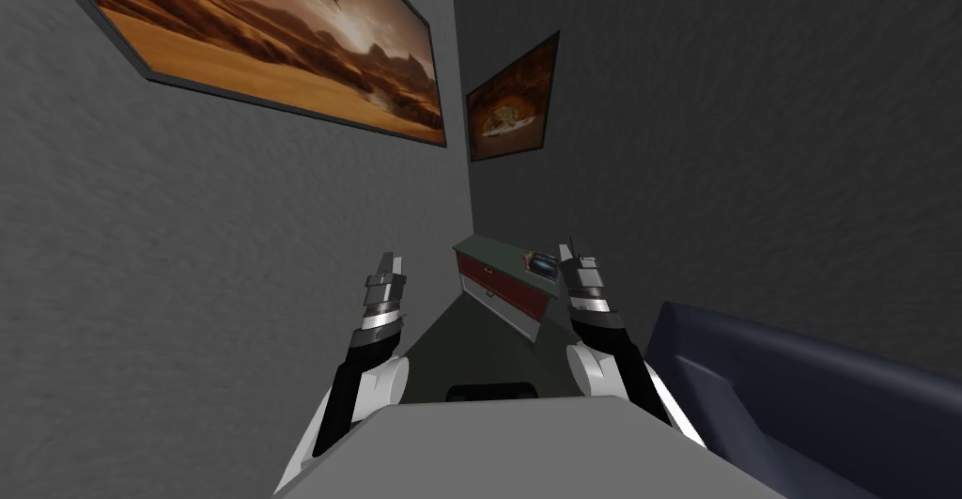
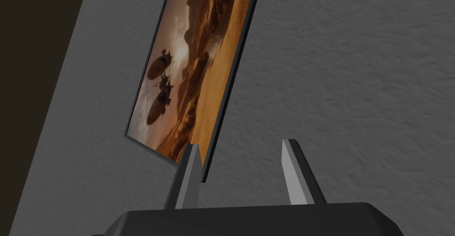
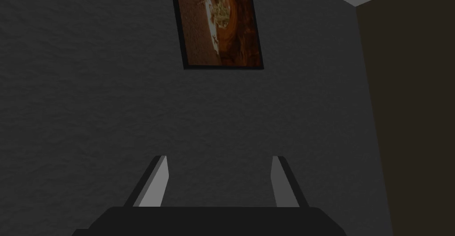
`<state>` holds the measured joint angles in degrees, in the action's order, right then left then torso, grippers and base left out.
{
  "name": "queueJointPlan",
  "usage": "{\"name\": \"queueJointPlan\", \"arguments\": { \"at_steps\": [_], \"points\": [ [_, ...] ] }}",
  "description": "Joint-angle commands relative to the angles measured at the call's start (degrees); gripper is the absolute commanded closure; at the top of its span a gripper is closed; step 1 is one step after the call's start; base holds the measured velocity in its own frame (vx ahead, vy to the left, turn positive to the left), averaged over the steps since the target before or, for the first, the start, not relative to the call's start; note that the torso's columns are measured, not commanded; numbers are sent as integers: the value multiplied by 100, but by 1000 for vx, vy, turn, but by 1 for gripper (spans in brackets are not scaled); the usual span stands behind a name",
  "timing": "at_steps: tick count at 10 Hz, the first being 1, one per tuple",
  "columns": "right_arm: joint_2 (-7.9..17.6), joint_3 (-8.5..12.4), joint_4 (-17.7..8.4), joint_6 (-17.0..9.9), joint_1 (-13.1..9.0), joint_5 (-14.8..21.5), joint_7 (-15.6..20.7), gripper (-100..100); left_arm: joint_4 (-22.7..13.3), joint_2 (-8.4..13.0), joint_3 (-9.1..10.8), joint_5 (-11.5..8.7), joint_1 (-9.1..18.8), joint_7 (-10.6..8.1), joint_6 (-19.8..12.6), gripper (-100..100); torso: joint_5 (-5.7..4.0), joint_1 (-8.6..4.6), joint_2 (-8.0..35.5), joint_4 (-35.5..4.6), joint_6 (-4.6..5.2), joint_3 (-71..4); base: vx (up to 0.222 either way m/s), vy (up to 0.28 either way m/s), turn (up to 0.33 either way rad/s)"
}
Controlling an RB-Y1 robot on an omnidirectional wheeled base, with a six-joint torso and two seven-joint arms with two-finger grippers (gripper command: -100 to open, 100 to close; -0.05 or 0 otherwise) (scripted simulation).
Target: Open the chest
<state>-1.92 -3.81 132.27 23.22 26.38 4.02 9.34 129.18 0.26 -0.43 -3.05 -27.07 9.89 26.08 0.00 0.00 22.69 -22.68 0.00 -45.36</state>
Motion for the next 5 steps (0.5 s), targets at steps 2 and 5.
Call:
{"name": "queueJointPlan", "arguments": {
  "at_steps": [2, 5],
  "points": [
    [0, 0, 0, 0, 0, 0, 0, 0, 0, 0, 0, 0, 0, 0, 0, 0, 0, 0, 847, -846, 0, -1691, 0, 0, 0],
    [444, 7, -67, -55, 16, 146, 90, -100, -2, 0, 0, 0, 0, 0, 0, 0, 0, 0, 1885, -1881, -1, -3777, 7, 3, 42]
  ]
}}
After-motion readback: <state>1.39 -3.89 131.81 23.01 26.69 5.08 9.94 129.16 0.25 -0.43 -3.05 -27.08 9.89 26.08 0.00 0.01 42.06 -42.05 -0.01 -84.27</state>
